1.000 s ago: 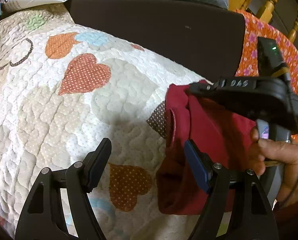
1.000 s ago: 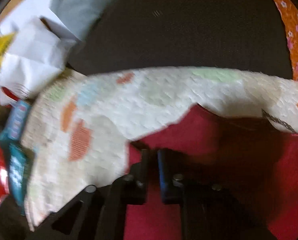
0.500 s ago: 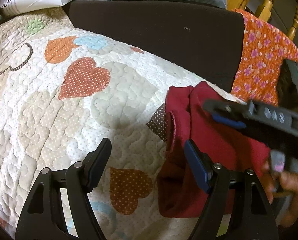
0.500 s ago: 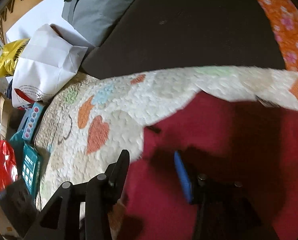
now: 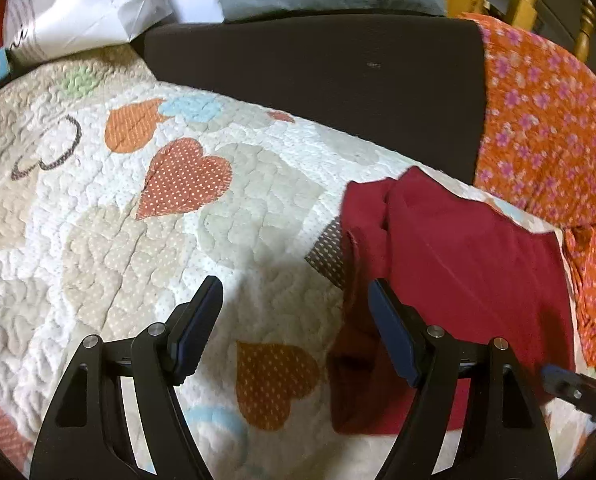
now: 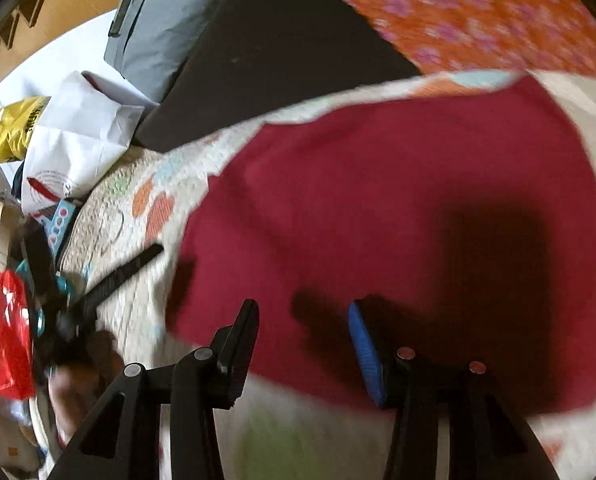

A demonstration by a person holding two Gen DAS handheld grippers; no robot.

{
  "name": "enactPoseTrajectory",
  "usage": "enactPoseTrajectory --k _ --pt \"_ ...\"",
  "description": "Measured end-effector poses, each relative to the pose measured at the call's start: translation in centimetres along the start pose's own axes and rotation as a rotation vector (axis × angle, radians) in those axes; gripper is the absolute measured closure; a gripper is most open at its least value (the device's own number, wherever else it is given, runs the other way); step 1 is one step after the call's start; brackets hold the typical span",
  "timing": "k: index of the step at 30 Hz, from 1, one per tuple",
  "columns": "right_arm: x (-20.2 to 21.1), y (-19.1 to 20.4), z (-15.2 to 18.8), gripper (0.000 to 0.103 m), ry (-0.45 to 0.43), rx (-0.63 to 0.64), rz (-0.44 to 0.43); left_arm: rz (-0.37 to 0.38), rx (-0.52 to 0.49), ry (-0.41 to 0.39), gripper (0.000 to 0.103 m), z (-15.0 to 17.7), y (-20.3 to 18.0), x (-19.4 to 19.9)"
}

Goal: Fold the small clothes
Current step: 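Release the bundle and raise both grippers above the folded sweatshirt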

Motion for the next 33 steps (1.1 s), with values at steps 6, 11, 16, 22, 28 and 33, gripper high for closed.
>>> enactPoseTrajectory --k 6,11,16,22,28,33 --pt "9.2 -2.7 2.2 0.058 -0.114 -0.052 0.016 0.017 -0.110 -0.087 0.027 -2.5 -3.5 7.7" --pt "16.5 -4.0 3.6 0.058 -0.184 -0.036 0.060 0.025 -0.121 -0.223 0.027 -5.5 -4.4 16.6" --pt "23.5 -5.2 5.1 0.058 -0.307 -0.045 0.019 -0.087 -0.167 -0.281 0.027 -6.9 -3.1 23.4" --pt "24.7 -4.5 5.8 0.058 -0.326 -0.048 -0.046 -0.109 -0.198 -0.289 0.026 -6.9 -3.2 27.3" --pt "23.6 -3.1 5.9 0.058 -0.327 -0.001 -0.044 -0.006 -0.202 -0.213 0.025 -5.2 -4.6 23.5" --pt "22.1 -4.5 5.3 0.058 -0.277 -0.069 -0.005 -0.022 -0.270 -0.218 0.025 -6.2 -4.2 21.7"
Point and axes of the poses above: each gripper's, at about its wrist camera, not at the fingertips, and x roughly against the way its jaws point, y to its left, z to its underside, the point moved 9 cm from there along -x, roughly the way its jaws point, and after that the axes turned 8 degrees about -x, right-handed, at the moved point
